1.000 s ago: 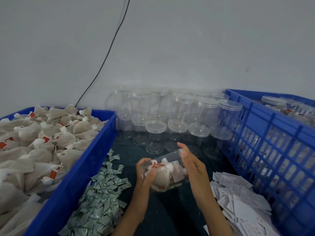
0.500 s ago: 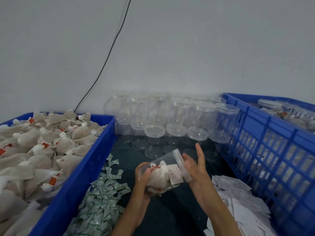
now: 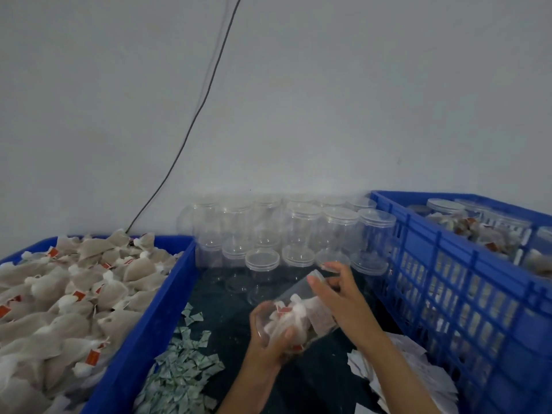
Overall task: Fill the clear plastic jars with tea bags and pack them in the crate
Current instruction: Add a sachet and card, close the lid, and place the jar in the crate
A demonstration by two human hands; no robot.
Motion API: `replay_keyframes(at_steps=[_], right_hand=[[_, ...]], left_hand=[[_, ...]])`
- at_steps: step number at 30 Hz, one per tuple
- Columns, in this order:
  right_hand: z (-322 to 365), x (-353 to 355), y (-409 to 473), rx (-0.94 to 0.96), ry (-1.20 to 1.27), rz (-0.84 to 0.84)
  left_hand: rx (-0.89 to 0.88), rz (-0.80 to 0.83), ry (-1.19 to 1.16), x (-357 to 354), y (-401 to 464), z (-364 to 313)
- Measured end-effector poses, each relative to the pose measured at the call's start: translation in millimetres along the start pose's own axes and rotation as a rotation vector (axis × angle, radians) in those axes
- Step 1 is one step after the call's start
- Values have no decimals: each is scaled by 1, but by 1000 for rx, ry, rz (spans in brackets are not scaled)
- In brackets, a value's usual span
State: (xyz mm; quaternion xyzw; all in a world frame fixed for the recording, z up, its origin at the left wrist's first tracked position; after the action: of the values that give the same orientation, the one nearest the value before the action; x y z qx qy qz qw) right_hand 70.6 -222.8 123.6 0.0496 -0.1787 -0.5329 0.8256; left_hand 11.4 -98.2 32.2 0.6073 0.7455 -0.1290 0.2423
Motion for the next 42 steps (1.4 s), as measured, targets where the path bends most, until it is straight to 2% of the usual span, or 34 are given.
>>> replay_keyframes(at_steps=[3,7,9,14,21,27,33,37,40,42], right_hand=[[24,12,3,17,48,-105],[47,30,4,15,229,-100],[52,39,7,-1,260,-155],[66,62,8,-44,295,-346],[119,104,22,60,217,-423],[146,170,31,94,210,-514],[145,224,46,-135,316,-377],[134,264,58,-137,345,-471],[120,288,70,-170,357,-499],[106,300,76,-210,252,-534]], left_hand=[[-57,47,8,-19,5,-16],[2,66,-53,-43,8,-34],[-9,70,-9,-54,9,-39],[-84,87,12,-84,10,-50],[-248,103,1,-140,18,-77],[-296,191,24,-207,49,-92],[-262,205,-61,-271,88,-75],[-237,152,174,-303,121,-62],[-410,-8,577,-312,147,-59],[-519,-42,784,-319,161,-54]])
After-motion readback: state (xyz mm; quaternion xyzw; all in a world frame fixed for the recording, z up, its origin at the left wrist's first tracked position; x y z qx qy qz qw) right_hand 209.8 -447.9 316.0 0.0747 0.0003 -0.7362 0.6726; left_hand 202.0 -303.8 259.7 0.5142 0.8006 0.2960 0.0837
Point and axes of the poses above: each hand's wrist, its own y-axis towards the middle knuckle, its own x-axis out of the back of the hand, z = x × y, the point moved 6 cm from there along y, towards the middle knuckle, and after that the axes turned 3 degrees about x, right-handed, at the moved point
